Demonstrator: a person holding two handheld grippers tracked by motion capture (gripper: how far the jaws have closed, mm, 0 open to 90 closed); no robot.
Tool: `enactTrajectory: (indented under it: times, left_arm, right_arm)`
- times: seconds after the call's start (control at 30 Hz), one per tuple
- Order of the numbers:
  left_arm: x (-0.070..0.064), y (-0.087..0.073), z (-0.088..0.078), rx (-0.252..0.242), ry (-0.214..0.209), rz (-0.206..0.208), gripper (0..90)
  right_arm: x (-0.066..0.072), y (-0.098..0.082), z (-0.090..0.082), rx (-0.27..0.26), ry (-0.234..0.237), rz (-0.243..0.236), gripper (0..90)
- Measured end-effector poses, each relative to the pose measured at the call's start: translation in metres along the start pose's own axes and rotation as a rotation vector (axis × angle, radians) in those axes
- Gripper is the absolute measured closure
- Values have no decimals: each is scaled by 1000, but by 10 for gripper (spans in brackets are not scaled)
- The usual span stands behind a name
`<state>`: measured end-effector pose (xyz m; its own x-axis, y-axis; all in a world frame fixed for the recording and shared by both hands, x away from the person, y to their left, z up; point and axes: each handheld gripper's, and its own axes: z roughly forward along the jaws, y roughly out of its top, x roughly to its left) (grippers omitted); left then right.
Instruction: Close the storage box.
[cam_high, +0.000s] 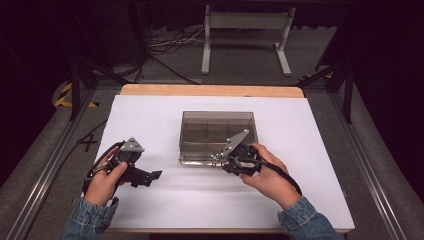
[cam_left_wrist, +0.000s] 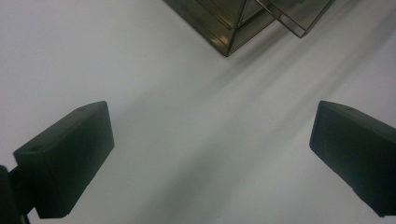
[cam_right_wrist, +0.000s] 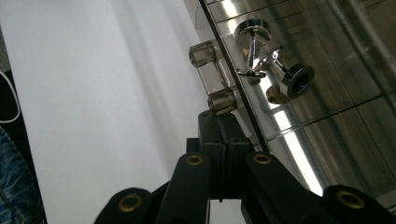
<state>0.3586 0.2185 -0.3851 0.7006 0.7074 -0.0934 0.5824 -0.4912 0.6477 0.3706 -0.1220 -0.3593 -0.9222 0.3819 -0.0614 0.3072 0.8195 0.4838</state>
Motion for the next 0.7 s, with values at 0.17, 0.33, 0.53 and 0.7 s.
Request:
enactTrajectory:
  times: [0.17, 0.33, 0.53, 0.7]
  left_arm:
    - [0, 0, 0, 7, -5, 2, 5]
    - [0, 0, 1, 4, -3, 2, 5]
    - [0, -1, 1, 2, 1, -2, 5]
    - [0, -1, 2, 2, 1, -1, 5]
  right_arm:
    - [-7, 1, -1, -15, -24, 34, 900]
    - [-12, 1, 1, -29, -38, 51, 900]
    - [-20, 1, 4, -49, -59, 79, 900]
    - [-25, 2, 6, -62, -78, 87, 900]
